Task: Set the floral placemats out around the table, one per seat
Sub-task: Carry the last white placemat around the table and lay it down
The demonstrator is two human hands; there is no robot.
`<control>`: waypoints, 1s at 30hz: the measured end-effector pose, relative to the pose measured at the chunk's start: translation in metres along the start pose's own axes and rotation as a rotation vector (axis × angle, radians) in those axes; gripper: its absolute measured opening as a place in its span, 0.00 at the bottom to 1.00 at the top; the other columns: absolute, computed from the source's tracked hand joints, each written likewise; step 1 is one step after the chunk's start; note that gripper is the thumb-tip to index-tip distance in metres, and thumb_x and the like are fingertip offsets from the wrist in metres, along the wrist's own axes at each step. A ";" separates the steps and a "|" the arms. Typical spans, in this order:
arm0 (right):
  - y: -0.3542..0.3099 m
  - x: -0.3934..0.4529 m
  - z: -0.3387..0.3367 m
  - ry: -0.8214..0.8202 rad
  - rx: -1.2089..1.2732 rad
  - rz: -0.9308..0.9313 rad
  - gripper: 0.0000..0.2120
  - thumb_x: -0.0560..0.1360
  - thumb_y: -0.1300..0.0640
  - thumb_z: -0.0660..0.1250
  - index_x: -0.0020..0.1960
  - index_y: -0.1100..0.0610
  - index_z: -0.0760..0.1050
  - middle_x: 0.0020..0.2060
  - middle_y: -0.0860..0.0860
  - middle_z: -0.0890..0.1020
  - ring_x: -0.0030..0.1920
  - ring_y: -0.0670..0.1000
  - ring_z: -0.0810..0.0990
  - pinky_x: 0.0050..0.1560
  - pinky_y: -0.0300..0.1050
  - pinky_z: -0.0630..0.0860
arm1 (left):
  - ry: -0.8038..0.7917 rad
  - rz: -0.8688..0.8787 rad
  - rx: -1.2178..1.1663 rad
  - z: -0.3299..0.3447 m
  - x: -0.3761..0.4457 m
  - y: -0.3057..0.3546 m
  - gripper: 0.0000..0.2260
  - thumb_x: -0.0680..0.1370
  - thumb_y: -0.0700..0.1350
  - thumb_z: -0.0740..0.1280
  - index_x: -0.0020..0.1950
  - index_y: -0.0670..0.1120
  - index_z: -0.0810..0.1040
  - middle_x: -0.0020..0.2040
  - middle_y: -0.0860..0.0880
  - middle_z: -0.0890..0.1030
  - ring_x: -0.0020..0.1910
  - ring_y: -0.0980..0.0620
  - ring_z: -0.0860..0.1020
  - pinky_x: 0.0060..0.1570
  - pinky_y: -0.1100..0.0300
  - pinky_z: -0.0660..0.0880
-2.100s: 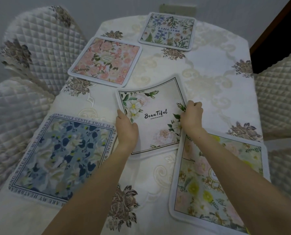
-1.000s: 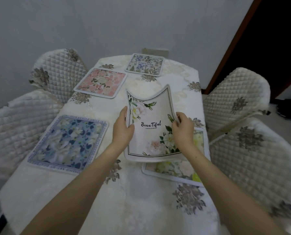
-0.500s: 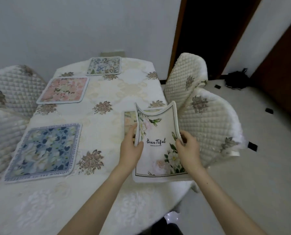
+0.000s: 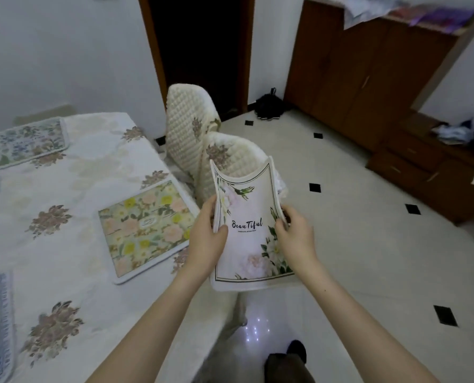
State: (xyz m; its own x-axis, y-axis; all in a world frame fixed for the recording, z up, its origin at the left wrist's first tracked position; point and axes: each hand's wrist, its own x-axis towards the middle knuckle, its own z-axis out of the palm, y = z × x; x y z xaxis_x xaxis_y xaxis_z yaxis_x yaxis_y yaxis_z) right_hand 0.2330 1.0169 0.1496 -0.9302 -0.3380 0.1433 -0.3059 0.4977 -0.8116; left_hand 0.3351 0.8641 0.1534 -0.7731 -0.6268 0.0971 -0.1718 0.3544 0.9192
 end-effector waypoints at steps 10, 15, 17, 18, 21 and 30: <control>0.089 0.111 -0.117 0.058 0.016 -0.023 0.15 0.73 0.66 0.58 0.56 0.57 0.76 0.42 0.54 0.81 0.40 0.55 0.77 0.43 0.49 0.75 | -0.047 -0.001 -0.034 0.165 0.074 0.070 0.29 0.70 0.36 0.64 0.66 0.60 0.67 0.44 0.58 0.79 0.39 0.67 0.75 0.35 0.75 0.69; 0.133 0.178 -0.175 0.047 0.033 -0.044 0.20 0.74 0.66 0.58 0.63 0.52 0.72 0.46 0.47 0.80 0.45 0.49 0.77 0.45 0.42 0.73 | -0.046 -0.023 -0.026 0.238 0.116 0.109 0.27 0.71 0.37 0.63 0.66 0.60 0.67 0.45 0.61 0.78 0.40 0.67 0.76 0.34 0.73 0.68; 0.148 0.204 -0.188 0.049 0.032 -0.059 0.24 0.74 0.66 0.58 0.67 0.49 0.68 0.47 0.47 0.79 0.46 0.46 0.75 0.46 0.39 0.71 | -0.037 -0.032 -0.017 0.259 0.134 0.117 0.28 0.71 0.36 0.63 0.67 0.58 0.67 0.45 0.63 0.77 0.39 0.69 0.75 0.33 0.74 0.68; 0.155 0.217 -0.193 0.046 0.031 -0.072 0.26 0.73 0.67 0.58 0.68 0.48 0.67 0.48 0.47 0.79 0.46 0.44 0.74 0.47 0.37 0.70 | -0.038 -0.034 -0.014 0.270 0.144 0.119 0.28 0.71 0.36 0.63 0.67 0.57 0.67 0.45 0.63 0.77 0.40 0.67 0.75 0.34 0.72 0.68; 0.176 0.258 -0.198 0.019 0.043 -0.092 0.26 0.73 0.68 0.57 0.68 0.49 0.68 0.57 0.47 0.79 0.52 0.41 0.73 0.54 0.35 0.68 | -0.043 -0.022 0.004 0.299 0.178 0.122 0.28 0.71 0.35 0.63 0.67 0.56 0.67 0.46 0.62 0.77 0.42 0.63 0.76 0.38 0.68 0.70; 0.215 0.425 -0.170 -0.040 0.092 -0.053 0.25 0.74 0.68 0.57 0.67 0.50 0.70 0.49 0.50 0.80 0.46 0.47 0.78 0.46 0.36 0.74 | 0.005 -0.046 0.004 0.367 0.327 0.105 0.28 0.70 0.34 0.63 0.67 0.55 0.68 0.45 0.61 0.78 0.41 0.60 0.76 0.36 0.73 0.70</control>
State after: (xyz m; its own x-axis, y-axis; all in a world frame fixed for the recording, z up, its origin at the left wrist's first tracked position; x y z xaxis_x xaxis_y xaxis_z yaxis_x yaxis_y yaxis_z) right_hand -0.2623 1.1165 0.1327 -0.9038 -0.3942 0.1666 -0.3330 0.4030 -0.8525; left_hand -0.1592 0.9510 0.1417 -0.7616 -0.6455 0.0568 -0.2092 0.3278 0.9213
